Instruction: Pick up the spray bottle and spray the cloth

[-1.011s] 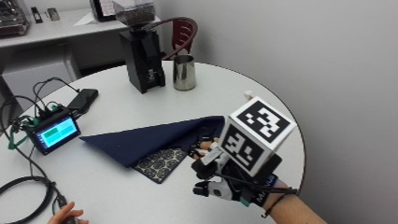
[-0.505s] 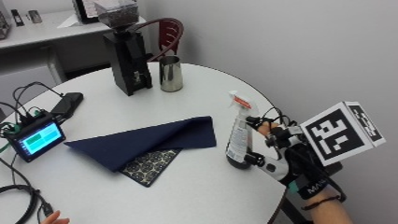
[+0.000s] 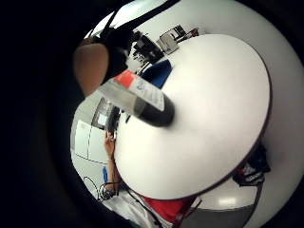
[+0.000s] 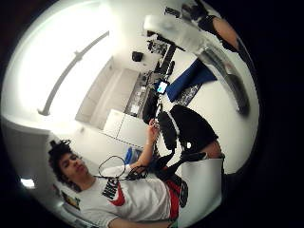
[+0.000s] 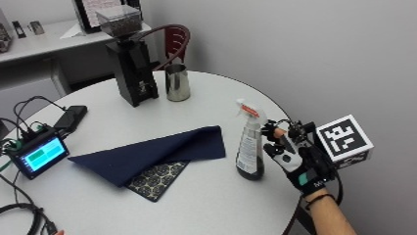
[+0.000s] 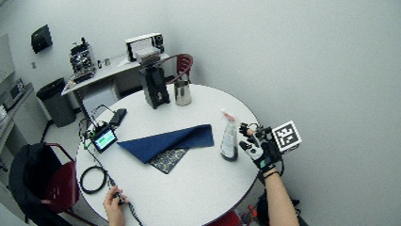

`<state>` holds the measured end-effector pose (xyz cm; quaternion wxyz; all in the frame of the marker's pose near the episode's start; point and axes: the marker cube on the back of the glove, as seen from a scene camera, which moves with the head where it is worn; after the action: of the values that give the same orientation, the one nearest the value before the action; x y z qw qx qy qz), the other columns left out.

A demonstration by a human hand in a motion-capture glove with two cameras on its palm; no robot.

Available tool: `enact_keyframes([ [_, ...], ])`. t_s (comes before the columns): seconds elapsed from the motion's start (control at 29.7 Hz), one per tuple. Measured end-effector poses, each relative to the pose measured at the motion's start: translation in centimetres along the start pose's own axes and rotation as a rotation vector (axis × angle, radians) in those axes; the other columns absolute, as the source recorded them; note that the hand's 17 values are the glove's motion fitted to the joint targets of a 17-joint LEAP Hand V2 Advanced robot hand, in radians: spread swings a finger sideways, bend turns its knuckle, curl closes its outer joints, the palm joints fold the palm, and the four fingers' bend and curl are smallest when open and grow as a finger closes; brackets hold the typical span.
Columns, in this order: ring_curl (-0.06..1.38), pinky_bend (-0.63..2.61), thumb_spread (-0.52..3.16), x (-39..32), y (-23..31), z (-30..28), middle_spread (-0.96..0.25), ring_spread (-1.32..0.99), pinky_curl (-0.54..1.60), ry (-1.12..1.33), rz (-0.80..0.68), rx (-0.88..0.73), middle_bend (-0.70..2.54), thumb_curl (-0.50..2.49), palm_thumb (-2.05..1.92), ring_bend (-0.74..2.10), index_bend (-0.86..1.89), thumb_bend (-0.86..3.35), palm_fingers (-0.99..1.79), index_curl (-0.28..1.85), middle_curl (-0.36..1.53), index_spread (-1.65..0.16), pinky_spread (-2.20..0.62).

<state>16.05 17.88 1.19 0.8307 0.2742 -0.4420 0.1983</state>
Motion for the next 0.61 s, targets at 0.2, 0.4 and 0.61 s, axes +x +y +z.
enact_keyframes([
  [0.2, 0.34, 0.29, 1.18, 1.7, -2.1, 0.9, -0.06, 0.00, 0.33, -0.145, 0.020, -0.024, 0.26, 0.32, 0.68, 0.35, 0.11, 0.01, 0.70, 0.24, 0.36, -0.36, 0.20],
  [0.4, 0.34, 0.28, 1.15, 2.6, -3.2, 1.8, -0.05, 0.00, 0.34, -0.154, 0.032, -0.077, 0.26, 0.32, 0.70, 0.34, 0.12, -0.01, 0.70, 0.24, 0.37, -0.35, 0.20],
  [0.61, 0.34, 0.27, 1.11, 2.8, -4.3, 3.5, -0.07, -0.02, 0.34, -0.209, 0.001, -0.120, 0.28, 0.32, 0.71, 0.34, 0.11, -0.02, 0.72, 0.23, 0.38, -0.35, 0.20],
])
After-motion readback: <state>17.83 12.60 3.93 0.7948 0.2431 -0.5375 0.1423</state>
